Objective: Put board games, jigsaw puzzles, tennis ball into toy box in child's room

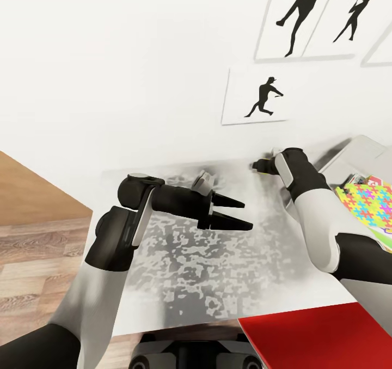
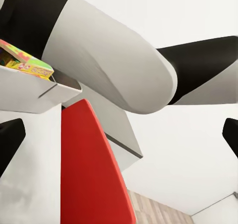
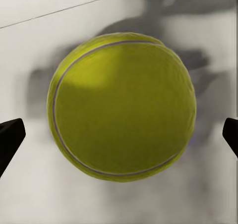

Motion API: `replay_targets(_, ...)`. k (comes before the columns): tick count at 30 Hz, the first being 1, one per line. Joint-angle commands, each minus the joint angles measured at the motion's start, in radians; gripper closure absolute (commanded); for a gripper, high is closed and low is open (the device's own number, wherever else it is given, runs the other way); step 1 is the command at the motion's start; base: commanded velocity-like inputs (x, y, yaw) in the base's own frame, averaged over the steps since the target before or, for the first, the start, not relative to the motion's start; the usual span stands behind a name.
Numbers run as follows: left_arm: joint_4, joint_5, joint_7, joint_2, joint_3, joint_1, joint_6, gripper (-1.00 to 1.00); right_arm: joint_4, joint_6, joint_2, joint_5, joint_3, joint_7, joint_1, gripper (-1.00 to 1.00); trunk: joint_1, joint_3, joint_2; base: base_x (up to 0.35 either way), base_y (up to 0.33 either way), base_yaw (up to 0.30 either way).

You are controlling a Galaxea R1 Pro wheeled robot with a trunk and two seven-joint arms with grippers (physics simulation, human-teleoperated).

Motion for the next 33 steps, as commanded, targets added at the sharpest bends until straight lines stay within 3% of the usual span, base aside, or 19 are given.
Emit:
replay_targets(1, 0.000, 0.001, -0.002, 0.000, 0.000, -0.001, 0.010, -1.00, -0.001, 0.004, 0.000, -0.008, -0.001, -0.006, -0.001, -1.00, 0.001, -0.001, -0.002, 0.000, 0.000, 0.000)
replay_targets(33, 0.000, 0.002, -0.002, 0.000, -0.002, -0.001, 0.010, -1.00, 0.001, 0.007, -0.004, -0.008, -0.001, -0.005, -0.024, -1.00, 0.001, -0.008, -0.002, 0.000, 0.000, 0.000)
